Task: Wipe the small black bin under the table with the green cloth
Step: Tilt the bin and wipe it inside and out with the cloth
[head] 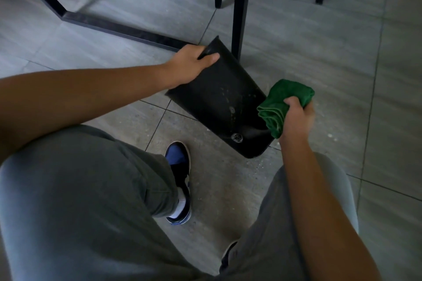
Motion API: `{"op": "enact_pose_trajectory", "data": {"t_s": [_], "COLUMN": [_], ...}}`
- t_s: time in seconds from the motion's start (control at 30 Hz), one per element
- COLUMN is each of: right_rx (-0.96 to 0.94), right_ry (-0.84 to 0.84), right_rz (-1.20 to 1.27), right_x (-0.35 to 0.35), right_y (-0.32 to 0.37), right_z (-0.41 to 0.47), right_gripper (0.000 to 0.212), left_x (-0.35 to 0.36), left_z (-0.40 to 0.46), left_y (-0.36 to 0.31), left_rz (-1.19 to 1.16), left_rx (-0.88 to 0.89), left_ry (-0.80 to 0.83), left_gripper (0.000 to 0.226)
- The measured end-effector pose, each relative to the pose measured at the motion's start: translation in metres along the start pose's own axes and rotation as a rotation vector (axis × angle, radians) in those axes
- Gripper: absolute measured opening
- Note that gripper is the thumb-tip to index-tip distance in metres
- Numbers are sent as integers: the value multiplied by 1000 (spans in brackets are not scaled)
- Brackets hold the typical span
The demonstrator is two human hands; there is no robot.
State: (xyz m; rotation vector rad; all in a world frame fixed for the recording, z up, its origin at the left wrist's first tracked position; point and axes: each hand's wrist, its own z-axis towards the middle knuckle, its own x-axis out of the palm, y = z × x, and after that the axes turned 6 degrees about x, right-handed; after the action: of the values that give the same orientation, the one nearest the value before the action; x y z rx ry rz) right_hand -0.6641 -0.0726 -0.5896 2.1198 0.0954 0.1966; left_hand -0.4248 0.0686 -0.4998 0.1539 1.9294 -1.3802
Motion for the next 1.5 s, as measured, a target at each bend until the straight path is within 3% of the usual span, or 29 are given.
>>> {"op": "enact_pose_trajectory", "data": {"t_s": [0.1,0.23,0.33,0.4,0.53,0.7,0.87,0.97,1.03,1.1,1.23,1.33,1.4,1.5], "right_rx": [6,-15,-79,-120,-206,-392,-569,-689,-782,-732,-390,-198,-268,-519], "right_ry": [-51,-101,-73,-87,-165,-24,168,241,198,80,-172,-234,-179,91], "right_rz": [-93,-400,-555,-625,-644,-557,-514,-633,-759,-769,-518,-455,-453,-439], "right_x": [-4,-6,-8,-6,18,72,75,63,51,42,35,31,42,81], "right_y": [-3,-5,-7,-10,-17,-23,-51,-64,-73,-74,-61,-50,-48,-51], "right_z": [9,13,9,6,7,-22,-67,-85,-79,-60,-4,15,-4,-58], "right_gripper": [20,58,48,53,50,48,61,62,60,58,72,64,52,47], "left_x": [-3,-8,-5,-1,7,0,4,4,7,12,12,12,14,16], "left_z": [3,7,9,11,16,17,22,23,23,23,28,26,24,28], "left_y": [1,-3,-2,-1,-9,-3,-5,-9,-11,-15,-17,-19,-21,-24], "left_rz": [-15,-43,-98,-135,-101,-107,-136,-150,-148,-129,-80,-92,-97,-70], "left_rx": [-55,-132,-164,-157,-161,-183,-189,-198,-185,-175,-160,-173,-176,-182], "left_ry": [0,38,42,23,33,-7,-25,-13,2,13,42,64,52,47], "left_gripper": [43,45,45,49,52,61,61,60,60,64,63,63,62,63]}}
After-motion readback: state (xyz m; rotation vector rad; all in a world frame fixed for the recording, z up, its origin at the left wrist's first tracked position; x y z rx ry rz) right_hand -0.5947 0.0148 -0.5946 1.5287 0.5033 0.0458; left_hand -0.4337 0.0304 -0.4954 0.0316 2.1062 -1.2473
